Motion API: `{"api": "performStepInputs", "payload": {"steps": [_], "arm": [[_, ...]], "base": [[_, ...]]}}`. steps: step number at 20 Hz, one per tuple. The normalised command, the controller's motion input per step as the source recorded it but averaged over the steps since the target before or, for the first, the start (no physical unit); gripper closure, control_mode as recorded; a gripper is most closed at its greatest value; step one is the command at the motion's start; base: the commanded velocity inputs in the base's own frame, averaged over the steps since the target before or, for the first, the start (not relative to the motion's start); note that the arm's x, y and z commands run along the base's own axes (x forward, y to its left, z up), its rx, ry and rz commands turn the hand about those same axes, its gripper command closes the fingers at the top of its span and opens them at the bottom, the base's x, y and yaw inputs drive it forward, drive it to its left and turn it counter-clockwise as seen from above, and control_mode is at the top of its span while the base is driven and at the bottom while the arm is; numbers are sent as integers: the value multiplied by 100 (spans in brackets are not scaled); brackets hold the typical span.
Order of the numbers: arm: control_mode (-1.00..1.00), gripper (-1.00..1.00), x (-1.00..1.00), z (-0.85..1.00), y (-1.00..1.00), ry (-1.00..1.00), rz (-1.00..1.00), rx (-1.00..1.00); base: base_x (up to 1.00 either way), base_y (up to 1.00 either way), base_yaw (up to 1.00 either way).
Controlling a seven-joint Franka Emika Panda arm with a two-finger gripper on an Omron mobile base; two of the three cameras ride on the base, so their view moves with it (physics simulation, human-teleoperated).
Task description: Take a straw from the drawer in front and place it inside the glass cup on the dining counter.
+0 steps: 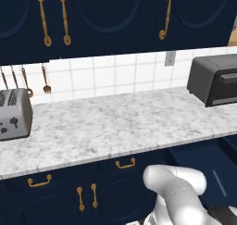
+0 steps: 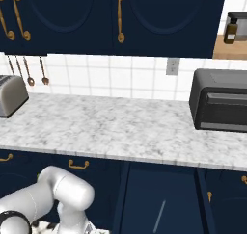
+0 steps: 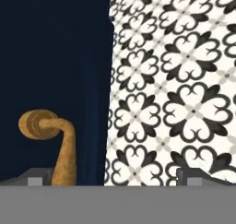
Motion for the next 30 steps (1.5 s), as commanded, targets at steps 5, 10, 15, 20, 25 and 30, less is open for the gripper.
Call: {"api": "performStepInputs", "payload": {"steps": [5,10,15,20,25,30], "arm": [[-100,-100,0,98,-1,-64,-3,42],[-100,-100,-21,100,-3,-33,-1,40],[-100,-100,-6,100,0,-23,-5,31],[-100,-100,12,100,-3,1,-1,33],[-100,-100,43,100,-1,26,0,26],[-100,-100,31,100,10,37,-11,-9]], "base": [[0,0,0],[0,0,0],[0,0,0],[0,0,0],[0,0,0],[0,0,0]]}}
